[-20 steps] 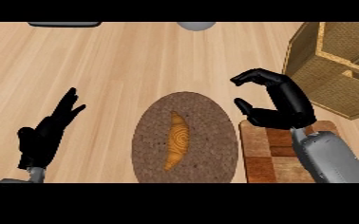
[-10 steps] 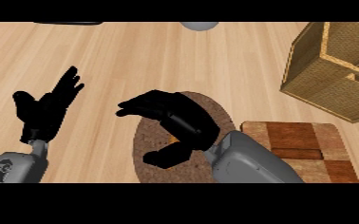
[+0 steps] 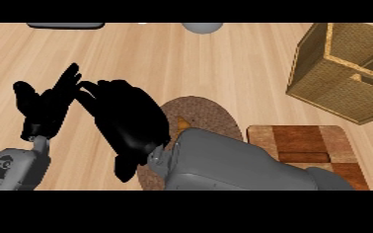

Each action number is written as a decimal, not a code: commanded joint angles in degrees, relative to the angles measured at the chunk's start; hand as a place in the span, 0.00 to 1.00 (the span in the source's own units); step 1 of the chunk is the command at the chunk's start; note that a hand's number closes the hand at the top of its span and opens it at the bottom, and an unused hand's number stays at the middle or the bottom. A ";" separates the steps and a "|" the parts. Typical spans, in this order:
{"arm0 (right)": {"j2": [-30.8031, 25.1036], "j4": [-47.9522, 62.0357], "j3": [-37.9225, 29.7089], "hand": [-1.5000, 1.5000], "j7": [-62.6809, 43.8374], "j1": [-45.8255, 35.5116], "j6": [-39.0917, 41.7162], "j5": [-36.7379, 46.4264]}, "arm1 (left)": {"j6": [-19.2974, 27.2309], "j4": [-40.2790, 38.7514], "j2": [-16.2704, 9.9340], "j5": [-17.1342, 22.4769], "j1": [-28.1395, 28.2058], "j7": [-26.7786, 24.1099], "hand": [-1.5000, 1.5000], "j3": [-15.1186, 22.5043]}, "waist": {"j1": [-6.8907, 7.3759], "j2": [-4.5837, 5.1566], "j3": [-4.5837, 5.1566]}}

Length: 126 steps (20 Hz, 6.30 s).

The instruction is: Pick the croissant from the placemat and place it in the basket

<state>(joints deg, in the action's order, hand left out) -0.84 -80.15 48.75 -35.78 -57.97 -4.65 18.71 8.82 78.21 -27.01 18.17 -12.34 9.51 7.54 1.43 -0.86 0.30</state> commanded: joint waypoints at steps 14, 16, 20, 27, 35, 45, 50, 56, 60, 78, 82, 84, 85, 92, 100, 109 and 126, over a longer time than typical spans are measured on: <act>0.80 11.32 -15.05 0.00 -35.00 -27.78 36.44 -19.31 | -2.46 -0.72 -1.12 0.56 1.97 -1.41 0.50 -2.29 | -1.33 0.16 -0.20; -0.11 10.17 -16.72 0.00 -36.17 -28.20 36.73 -21.27 | -0.55 0.20 -0.25 0.27 0.38 0.58 0.50 -2.50 | -1.80 0.20 -0.28; -2.85 3.29 -18.88 0.00 -39.05 -25.81 35.44 -26.38 | -0.66 -1.05 0.86 -0.81 2.65 -1.70 0.50 -2.33 | -2.34 0.19 -0.31; -8.69 -12.12 -17.34 0.00 -37.42 -14.65 28.94 -23.79 | -2.98 -2.56 -0.39 -0.50 -0.32 -1.01 0.50 -4.67 | -2.48 0.46 -0.33; -11.12 -24.09 -7.14 0.00 -31.40 4.06 22.83 -10.88 | 1.36 3.17 3.15 -3.90 1.64 1.88 0.50 -1.87 | -2.00 0.52 -0.35; -4.64 -12.43 -3.38 0.00 -11.28 18.56 11.84 7.22 | -1.47 -1.04 4.23 -4.50 -0.67 0.38 0.50 -4.52 | -1.42 0.93 -0.31; 0.56 -4.14 -3.68 0.00 -14.12 16.60 16.10 9.74 | -4.24 -1.14 3.52 -4.55 -0.50 0.70 0.50 -6.33 | -1.11 0.88 -0.29; -0.94 0.38 -7.12 0.00 -6.17 21.19 19.46 14.27 | -4.53 2.06 3.62 -5.40 0.82 2.97 0.50 -8.39 | -1.13 0.84 -0.31; 0.75 1.46 -7.50 0.00 -4.40 23.96 20.97 17.74 | -5.89 -1.34 4.96 -7.09 -0.25 1.69 0.50 -9.05 | -1.33 0.85 -0.30; 0.82 -5.03 -11.92 0.00 3.92 32.21 28.23 23.38 | -9.92 -2.79 7.78 -9.97 0.26 -0.32 0.50 -13.45 | -1.36 0.85 -0.30; 0.83 -0.01 -8.92 0.00 2.06 30.16 23.49 24.48 | -7.76 4.92 8.56 -11.19 1.53 5.61 0.50 -11.89 | -0.97 0.81 -0.32; 0.84 -3.34 -8.72 0.00 4.15 35.16 24.73 28.06 | -7.64 1.89 9.91 -11.80 -1.58 5.22 0.50 -12.02 | -1.43 0.82 -0.31; -0.17 3.19 -11.41 0.00 8.63 33.02 22.08 28.76 | -8.23 3.21 9.86 -10.77 0.63 3.53 0.50 -12.94 | -1.18 0.86 -0.31; 0.83 4.54 -4.40 1.00 6.92 31.84 24.63 30.53 | -9.96 -1.92 10.74 -12.39 1.98 -1.34 0.50 -13.63 | -1.23 0.91 -0.29; 0.84 6.39 -2.33 1.00 6.63 29.66 22.92 28.58 | -10.57 4.63 11.21 -12.15 2.25 4.87 0.50 -13.77 | -1.06 0.83 -0.31; 0.82 -3.56 -2.25 1.00 -13.48 40.51 1.74 28.02 | -10.58 -0.26 10.80 -13.48 0.42 1.58 0.50 -14.53 | -1.67 0.68 -0.32; 0.84 -30.39 4.43 1.00 -30.24 33.61 -18.46 41.72 | -11.41 -0.49 10.21 -13.89 -0.75 1.73 0.50 -15.19 | -1.92 0.51 -0.25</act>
<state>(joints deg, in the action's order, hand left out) -0.14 -104.75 53.22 -56.90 -21.62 -22.85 54.02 -1.95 78.30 -16.20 4.55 -12.20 11.70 -7.50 -0.23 -0.37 0.02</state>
